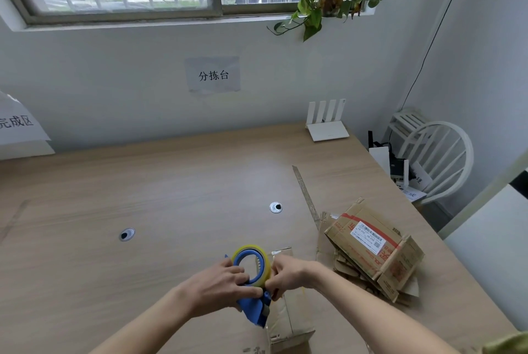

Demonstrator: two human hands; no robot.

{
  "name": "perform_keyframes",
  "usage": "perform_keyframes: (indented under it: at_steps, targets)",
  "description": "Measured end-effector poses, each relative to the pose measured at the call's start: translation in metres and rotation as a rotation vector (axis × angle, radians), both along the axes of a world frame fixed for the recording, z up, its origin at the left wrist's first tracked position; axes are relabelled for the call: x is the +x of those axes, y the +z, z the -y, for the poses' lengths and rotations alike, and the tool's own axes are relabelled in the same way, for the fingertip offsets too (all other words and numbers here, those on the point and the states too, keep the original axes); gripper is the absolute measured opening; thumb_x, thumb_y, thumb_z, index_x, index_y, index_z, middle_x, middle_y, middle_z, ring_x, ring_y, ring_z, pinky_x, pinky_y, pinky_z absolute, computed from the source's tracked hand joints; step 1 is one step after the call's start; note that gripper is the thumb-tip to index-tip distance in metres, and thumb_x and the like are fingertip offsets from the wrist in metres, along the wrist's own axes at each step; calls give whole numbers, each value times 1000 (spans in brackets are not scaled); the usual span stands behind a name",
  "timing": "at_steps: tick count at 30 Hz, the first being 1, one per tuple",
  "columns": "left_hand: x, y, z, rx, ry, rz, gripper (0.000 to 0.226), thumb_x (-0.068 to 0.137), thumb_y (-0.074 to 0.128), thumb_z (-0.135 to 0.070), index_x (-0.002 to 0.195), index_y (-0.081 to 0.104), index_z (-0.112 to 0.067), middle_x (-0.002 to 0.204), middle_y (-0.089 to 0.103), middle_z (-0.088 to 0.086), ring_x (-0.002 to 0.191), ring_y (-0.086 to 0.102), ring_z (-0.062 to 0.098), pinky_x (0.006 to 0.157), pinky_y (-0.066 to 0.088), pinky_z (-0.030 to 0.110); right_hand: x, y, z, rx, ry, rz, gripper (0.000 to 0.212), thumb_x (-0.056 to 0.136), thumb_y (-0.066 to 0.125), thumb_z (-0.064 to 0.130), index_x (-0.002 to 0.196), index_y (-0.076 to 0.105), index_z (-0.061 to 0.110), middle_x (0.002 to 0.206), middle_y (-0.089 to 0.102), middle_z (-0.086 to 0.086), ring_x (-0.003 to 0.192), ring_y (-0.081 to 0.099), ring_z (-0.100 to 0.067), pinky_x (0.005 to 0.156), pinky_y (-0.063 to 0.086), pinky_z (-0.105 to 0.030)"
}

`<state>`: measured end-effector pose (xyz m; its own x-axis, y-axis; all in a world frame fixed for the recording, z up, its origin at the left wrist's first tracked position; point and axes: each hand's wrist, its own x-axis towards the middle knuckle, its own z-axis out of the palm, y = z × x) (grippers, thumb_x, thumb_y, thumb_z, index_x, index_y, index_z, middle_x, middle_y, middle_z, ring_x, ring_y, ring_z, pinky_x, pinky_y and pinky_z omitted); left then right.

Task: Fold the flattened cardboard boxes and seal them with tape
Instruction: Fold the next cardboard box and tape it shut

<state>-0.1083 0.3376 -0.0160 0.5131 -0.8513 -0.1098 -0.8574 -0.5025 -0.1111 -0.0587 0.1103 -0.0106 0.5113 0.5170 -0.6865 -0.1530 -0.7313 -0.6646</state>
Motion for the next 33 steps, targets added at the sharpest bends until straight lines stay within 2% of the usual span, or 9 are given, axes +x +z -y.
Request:
perform_keyframes:
  at_steps: [4, 7, 10, 12, 16, 21, 27, 30, 33]
  targets:
    - [-2, -5, 4, 6, -22, 3, 47, 89, 62, -44, 131, 41, -40, 88, 51, -13, 82, 55, 10, 71, 45, 25, -2, 2, 3, -35, 69, -24, 34, 92, 64, 1, 63, 56, 17, 59, 65, 7, 81, 72, -19, 93, 59, -36]
    - [-6, -13, 8, 36, -41, -8, 47, 85, 62, -51, 128, 44, -44, 83, 50, -15, 79, 54, 5, 70, 43, 21, -5, 3, 1, -71, 119, 7, 32, 92, 64, 0, 65, 57, 16, 58, 64, 7, 79, 71, -18, 88, 58, -34]
    - [-6, -20, 12, 47, -24, -36, 47, 82, 64, -54, 125, 45, -45, 79, 50, -16, 77, 54, 4, 68, 45, 20, -11, 8, 0, -110, 104, 100, 30, 88, 67, 2, 65, 57, 17, 56, 63, 8, 69, 70, -9, 68, 59, -21]
    - [-3, -24, 11, 45, 1, -34, 51, 79, 69, -53, 123, 45, -45, 78, 52, -16, 75, 56, 4, 65, 46, 21, -17, 5, 1, -112, 54, 250, 31, 82, 67, 2, 57, 56, 18, 44, 58, 11, 47, 59, 1, 46, 45, -13]
    - [-2, -25, 4, 25, 39, -59, 54, 79, 66, -54, 127, 44, -46, 80, 56, -17, 78, 58, 3, 64, 46, 22, -25, -4, 4, -77, 47, 396, 17, 74, 68, 8, 58, 65, 5, 54, 60, -3, 48, 51, -10, 47, 39, -25]
    - [-9, -19, 12, 42, -43, 38, 41, 82, 64, -45, 120, 49, -44, 79, 48, -13, 75, 52, 8, 67, 43, 24, -22, 5, 8, -12, -43, 133, 30, 83, 65, 1, 58, 58, 17, 53, 59, 6, 57, 63, -9, 63, 55, -23]
    - [-15, -28, 17, 17, -64, 50, 44, 81, 70, -45, 120, 49, -42, 75, 48, -13, 69, 49, 10, 64, 46, 23, -27, 2, -1, -103, 64, 279, 29, 77, 68, 8, 56, 50, 20, 41, 49, 10, 50, 48, -12, 50, 38, -25]
    - [-18, -25, 10, -22, -40, 51, 43, 84, 66, -41, 123, 47, -41, 83, 48, -12, 77, 49, 11, 68, 47, 25, -30, -5, 9, 27, -125, 65, 24, 81, 64, 7, 58, 60, 16, 52, 59, 7, 53, 57, -9, 59, 50, -23]
    - [-20, -18, 9, -55, -35, 60, 44, 86, 64, -37, 125, 45, -40, 88, 48, -11, 81, 48, 11, 72, 45, 25, -28, -8, 15, 84, -254, -104, 18, 86, 61, 10, 68, 65, 11, 68, 64, -2, 62, 61, -11, 64, 52, -21]
